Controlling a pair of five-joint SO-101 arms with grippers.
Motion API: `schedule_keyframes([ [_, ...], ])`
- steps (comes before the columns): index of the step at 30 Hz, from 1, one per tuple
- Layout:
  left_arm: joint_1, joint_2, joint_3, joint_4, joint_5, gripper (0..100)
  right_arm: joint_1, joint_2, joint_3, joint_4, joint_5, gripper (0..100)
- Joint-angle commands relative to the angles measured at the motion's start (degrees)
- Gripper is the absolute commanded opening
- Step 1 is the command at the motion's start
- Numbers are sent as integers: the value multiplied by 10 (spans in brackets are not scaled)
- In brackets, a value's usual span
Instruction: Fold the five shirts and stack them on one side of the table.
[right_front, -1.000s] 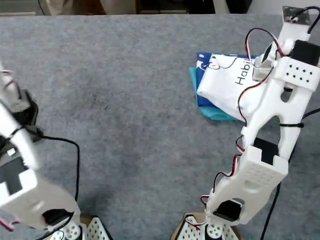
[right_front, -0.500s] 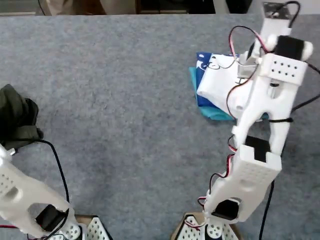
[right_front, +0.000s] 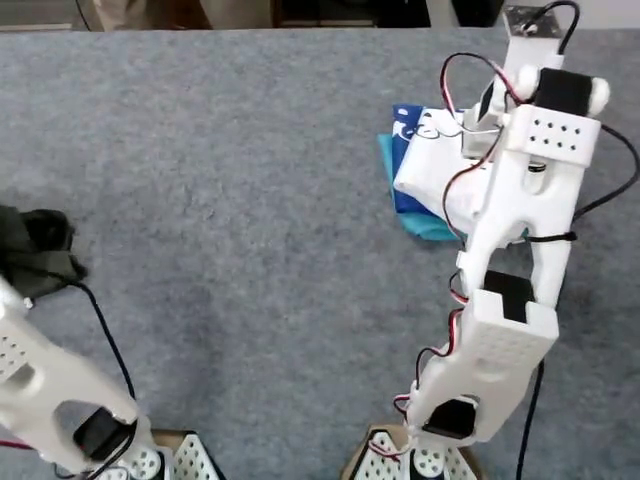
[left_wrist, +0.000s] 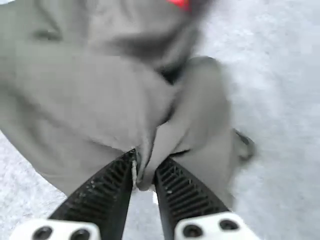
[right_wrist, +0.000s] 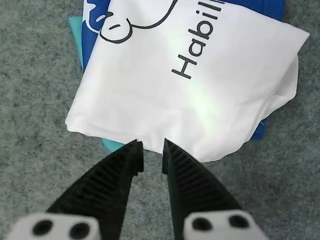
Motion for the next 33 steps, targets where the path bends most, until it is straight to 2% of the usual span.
schedule_keyframes([
  [1,48,-89,-69,34,30,18,-13,-32,-28,6,-6,77],
  [4,95,-189,-13,34,40,18,-15,-32,-28,6,-6,77],
  [8,215,-385,227,34,40,18,-16,-32,-28,6,-6,77],
  [12,440,-626,518,23,37,18,-16,-33,-28,6,-6,77],
  [16,692,-831,716,-61,42,18,-16,-33,-28,6,-6,77],
  [18,771,-906,777,-83,55,24,-16,-33,-28,6,-6,77],
  [19,782,-924,799,-84,65,54,-16,-33,-28,6,-6,77],
  [21,767,-937,827,-76,78,171,-16,-33,-28,6,-6,79],
  [23,709,-938,825,-51,108,264,-17,-33,-28,6,-6,80],
  [26,585,-938,796,-40,112,275,-43,-33,-25,7,-6,80],
  [28,469,-938,789,-51,101,275,-76,-33,-27,10,-5,81],
  [30,317,-937,802,-84,101,275,-122,-33,-27,11,-4,81],
  [33,118,-913,889,-187,104,275,-212,-33,-27,11,-4,81],
])
